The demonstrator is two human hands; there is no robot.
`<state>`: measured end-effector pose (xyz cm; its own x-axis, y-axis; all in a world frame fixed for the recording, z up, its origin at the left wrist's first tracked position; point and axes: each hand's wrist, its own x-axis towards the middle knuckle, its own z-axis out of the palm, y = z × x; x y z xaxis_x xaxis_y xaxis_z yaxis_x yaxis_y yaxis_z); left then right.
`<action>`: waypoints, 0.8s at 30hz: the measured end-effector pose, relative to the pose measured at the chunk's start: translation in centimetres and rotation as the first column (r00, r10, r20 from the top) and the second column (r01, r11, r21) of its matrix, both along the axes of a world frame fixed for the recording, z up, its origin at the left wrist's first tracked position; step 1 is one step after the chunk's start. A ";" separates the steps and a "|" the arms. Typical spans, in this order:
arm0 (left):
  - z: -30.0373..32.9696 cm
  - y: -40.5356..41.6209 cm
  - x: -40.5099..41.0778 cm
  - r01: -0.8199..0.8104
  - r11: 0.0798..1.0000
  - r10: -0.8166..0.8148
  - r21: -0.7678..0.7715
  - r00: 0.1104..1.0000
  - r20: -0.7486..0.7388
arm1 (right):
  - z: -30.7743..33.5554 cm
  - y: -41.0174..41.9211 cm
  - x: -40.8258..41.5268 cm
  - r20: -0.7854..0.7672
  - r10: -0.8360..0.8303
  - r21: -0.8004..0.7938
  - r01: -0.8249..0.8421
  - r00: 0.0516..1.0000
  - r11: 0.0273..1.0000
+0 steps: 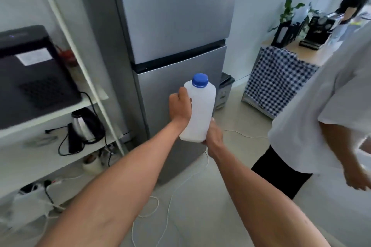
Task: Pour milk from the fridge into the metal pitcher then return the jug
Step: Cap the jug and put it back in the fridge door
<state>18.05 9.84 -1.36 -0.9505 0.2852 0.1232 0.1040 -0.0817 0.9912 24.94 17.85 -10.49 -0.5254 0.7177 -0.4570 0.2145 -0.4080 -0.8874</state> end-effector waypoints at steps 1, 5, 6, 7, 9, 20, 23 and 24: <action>0.0 -0.2 -0.8 -0.025 1.000 0.025 0.003 1.000 0.012 | -0.2 0.1 -1.2 -0.006 0.029 0.006 -0.029 1.000 1.000; 0.0 -0.8 -3.4 -0.156 0.988 0.156 0.000 0.987 0.031 | -0.4 0.7 -5.2 0.030 0.161 0.035 -0.162 0.986 0.986; 0.2 -1.0 -3.9 -0.196 0.981 0.196 0.001 0.980 0.042 | -0.3 0.7 -5.9 0.034 0.197 0.032 -0.198 0.980 0.980; 0.4 -1.3 -4.3 -0.240 0.971 0.240 0.004 0.969 0.061 | -0.2 0.7 -6.7 0.035 0.237 0.032 -0.238 0.971 0.971; 0.7 -1.8 -5.0 -0.314 0.949 0.313 0.001 0.945 0.090 | 0.2 0.5 -7.9 0.027 0.315 0.035 -0.315 0.949 0.948; 0.9 -5.1 -6.3 -0.569 0.822 0.565 0.001 0.817 0.112 | -0.4 -2.5 -11.2 0.040 0.558 0.068 -0.560 0.829 0.826; 0.8 -6.1 -6.6 -0.584 0.812 0.580 0.008 0.808 0.105 | -0.4 -2.3 -12.0 0.082 0.576 0.125 -0.582 0.813 0.804; 0.6 -6.3 -6.8 -0.587 0.810 0.582 0.013 0.806 0.107 | 0.2 -2.1 -12.2 0.099 0.569 0.176 -0.577 0.817 0.798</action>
<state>11.29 3.49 -0.75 -0.9431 -0.3315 0.0249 0.0537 -0.0779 0.9955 12.74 15.77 -10.25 -0.8528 0.3653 -0.3731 0.3916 -0.0254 -0.9198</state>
